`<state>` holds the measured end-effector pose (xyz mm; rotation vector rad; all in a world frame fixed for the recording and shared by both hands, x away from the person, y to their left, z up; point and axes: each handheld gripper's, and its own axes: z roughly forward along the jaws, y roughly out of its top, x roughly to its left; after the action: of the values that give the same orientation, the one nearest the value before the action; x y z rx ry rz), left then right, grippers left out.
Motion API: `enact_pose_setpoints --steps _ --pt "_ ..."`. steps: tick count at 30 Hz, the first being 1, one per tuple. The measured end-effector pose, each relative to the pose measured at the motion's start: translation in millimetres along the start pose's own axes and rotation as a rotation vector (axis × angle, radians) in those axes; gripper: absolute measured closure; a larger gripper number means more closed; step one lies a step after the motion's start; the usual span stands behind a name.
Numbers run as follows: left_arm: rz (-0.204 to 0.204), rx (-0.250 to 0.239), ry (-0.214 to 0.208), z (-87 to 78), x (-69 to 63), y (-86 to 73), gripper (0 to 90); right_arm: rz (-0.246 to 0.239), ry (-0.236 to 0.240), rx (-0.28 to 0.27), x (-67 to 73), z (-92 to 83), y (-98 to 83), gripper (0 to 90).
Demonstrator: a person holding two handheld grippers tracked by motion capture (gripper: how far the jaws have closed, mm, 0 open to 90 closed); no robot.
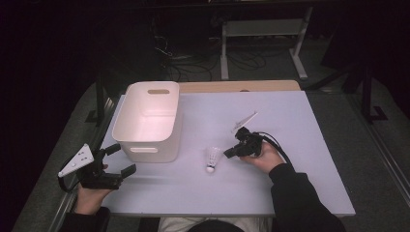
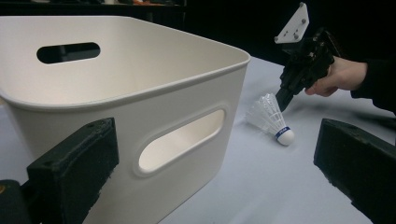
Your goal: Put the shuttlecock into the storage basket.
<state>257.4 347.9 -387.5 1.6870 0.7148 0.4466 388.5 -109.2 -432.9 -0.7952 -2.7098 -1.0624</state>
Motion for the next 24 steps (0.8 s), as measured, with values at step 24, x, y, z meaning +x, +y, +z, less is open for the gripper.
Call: enact_pose_setpoints --steps 24 --pt "-0.001 -0.002 -0.004 0.1 -0.1 0.1 0.0 -0.03 0.009 0.0 4.9 13.2 17.2 88.8"
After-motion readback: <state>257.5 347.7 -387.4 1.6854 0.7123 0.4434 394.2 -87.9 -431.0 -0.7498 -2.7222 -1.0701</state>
